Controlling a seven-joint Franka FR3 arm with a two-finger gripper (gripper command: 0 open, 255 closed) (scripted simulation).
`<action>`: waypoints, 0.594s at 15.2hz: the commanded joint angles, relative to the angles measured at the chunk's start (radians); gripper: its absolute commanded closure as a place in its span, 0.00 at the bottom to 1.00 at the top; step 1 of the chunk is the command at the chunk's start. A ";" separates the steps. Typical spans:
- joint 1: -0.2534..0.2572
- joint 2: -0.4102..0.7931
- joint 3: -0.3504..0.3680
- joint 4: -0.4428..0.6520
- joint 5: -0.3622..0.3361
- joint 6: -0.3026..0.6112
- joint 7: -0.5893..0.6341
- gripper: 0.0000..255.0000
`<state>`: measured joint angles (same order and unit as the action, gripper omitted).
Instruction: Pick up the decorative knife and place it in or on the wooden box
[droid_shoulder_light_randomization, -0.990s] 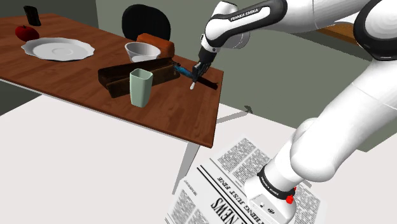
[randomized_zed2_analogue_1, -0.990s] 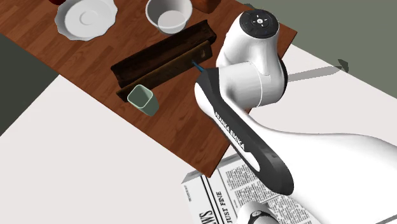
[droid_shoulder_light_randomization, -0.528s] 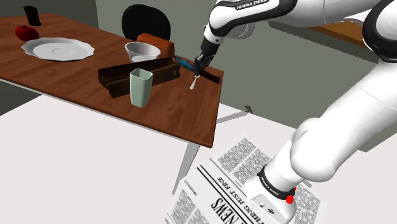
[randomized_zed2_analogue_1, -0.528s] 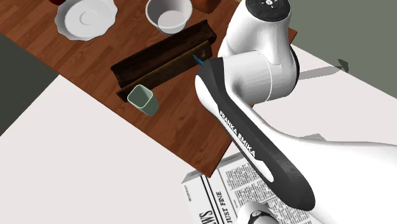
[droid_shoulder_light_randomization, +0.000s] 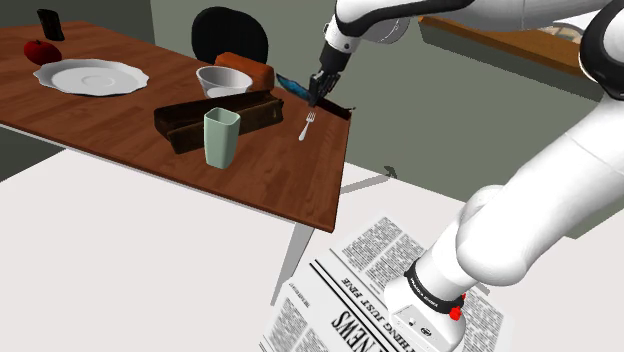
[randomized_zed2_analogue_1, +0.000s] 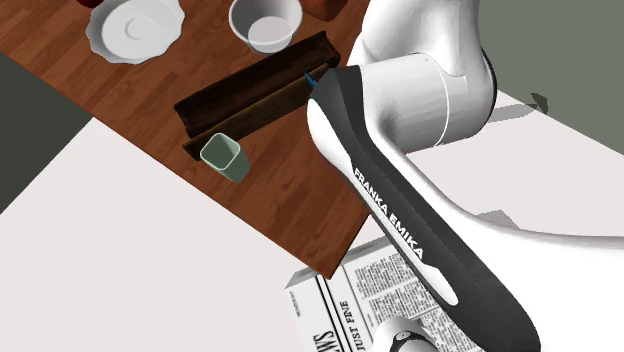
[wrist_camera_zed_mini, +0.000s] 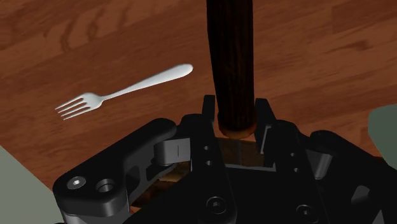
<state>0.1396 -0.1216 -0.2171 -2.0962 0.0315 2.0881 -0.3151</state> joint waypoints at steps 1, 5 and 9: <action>0.007 0.031 0.006 0.046 0.006 -0.016 0.010 1.00; 0.030 0.164 0.029 0.197 0.030 -0.034 0.047 1.00; 0.047 0.304 0.048 0.373 0.049 -0.070 0.083 1.00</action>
<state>0.1847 0.1435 -0.1722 -1.7688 0.0749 2.0243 -0.2374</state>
